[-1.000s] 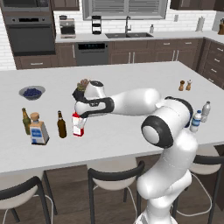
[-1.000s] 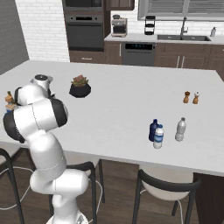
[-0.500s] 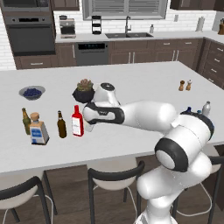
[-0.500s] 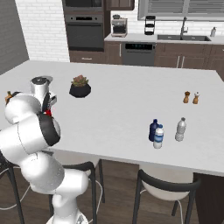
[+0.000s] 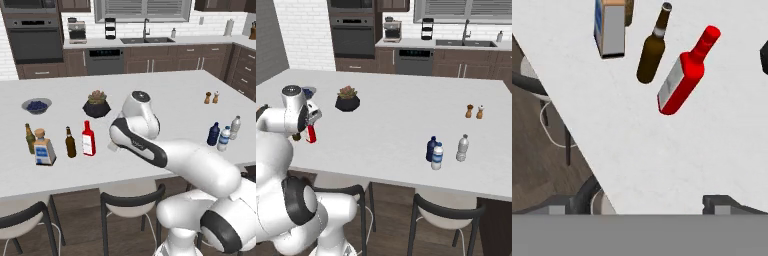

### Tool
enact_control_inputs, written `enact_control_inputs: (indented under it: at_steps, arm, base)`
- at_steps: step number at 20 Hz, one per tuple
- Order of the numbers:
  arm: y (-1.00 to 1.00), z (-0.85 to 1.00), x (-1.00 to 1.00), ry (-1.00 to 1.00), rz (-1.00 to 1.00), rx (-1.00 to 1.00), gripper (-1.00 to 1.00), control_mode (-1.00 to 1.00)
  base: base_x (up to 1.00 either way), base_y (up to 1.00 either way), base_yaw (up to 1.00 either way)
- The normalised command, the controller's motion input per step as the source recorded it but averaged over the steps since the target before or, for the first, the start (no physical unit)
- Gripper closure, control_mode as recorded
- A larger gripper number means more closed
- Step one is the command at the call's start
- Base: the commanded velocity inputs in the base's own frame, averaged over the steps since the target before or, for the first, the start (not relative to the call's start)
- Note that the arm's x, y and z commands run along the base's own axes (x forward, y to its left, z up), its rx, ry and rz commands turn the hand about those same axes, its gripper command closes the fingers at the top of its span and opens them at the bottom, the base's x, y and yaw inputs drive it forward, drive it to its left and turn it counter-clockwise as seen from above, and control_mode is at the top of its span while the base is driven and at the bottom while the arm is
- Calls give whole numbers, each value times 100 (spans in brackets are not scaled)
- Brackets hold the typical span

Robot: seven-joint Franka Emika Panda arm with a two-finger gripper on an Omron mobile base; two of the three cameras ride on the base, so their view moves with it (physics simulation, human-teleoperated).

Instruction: Move the plastic bottles in the middle to the plastics group, and the glass bottles in the middle to the glass group.

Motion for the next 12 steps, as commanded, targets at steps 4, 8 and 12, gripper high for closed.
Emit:
enact_control_inputs:
  at_steps: [4, 8, 12]
  arm:
    - [-61, 60, -78, 0, -25, 4, -100, -100]
    - [-55, 46, -90, 0, -27, 5, -100, -100]
    - [-33, 34, -100, 0, -24, 8, -100, -100]
  base:
    - [0, 0, 0]
    - [0, 0, 0]
    - [0, 0, 0]
